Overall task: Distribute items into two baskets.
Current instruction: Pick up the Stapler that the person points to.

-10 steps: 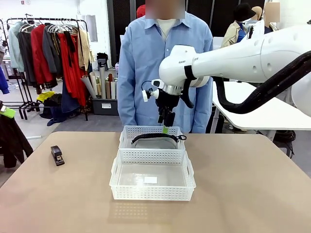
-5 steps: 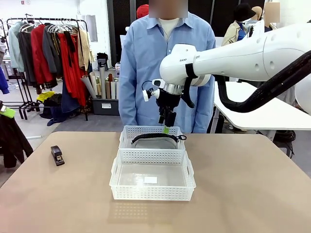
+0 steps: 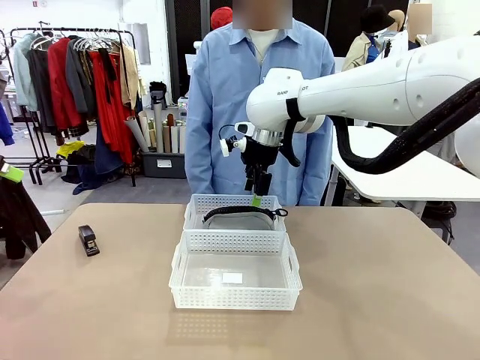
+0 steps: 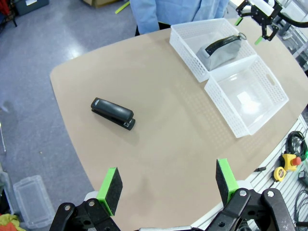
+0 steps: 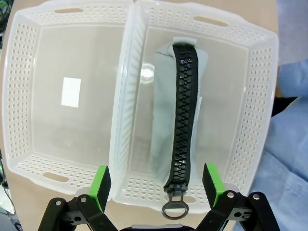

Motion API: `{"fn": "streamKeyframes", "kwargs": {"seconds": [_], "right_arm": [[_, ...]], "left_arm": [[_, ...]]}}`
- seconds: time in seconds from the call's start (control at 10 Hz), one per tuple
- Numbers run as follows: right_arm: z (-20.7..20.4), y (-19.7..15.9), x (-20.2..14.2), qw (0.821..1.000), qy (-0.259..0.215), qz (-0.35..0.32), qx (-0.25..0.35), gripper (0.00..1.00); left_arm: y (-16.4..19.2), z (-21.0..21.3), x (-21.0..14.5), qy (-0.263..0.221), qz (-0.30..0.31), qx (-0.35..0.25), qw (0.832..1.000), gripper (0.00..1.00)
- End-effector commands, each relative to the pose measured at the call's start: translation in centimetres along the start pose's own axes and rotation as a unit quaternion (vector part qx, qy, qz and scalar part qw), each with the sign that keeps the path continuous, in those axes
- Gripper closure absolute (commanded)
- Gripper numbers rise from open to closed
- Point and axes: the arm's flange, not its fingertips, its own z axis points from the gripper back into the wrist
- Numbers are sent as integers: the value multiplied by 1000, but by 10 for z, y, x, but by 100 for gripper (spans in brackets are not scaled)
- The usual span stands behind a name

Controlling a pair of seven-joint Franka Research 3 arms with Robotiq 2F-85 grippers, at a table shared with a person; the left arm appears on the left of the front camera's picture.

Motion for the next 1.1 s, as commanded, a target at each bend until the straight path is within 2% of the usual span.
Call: {"fn": "streamKeyframes", "kwargs": {"seconds": [0.0,0.3,0.5,0.6,1.0], "right_arm": [[1,-2,1,1000,-2,-1,-5,0],[0,0,0,1000,0,0,0,0],[35,22,-37,997,-36,-67,15,0],[47,28,-57,996,-54,-72,27,0],[102,83,-141,985,-87,-146,-5,0]], "left_arm": [[-1,1,0,-2,-1,-2,1000,0],[-1,1,0,-2,-1,-2,1000,0],[-1,1,0,-2,-1,-2,1000,0],[-1,1,0,-2,-1,-2,1000,0],[-1,1,0,-2,-1,-2,1000,0]]}}
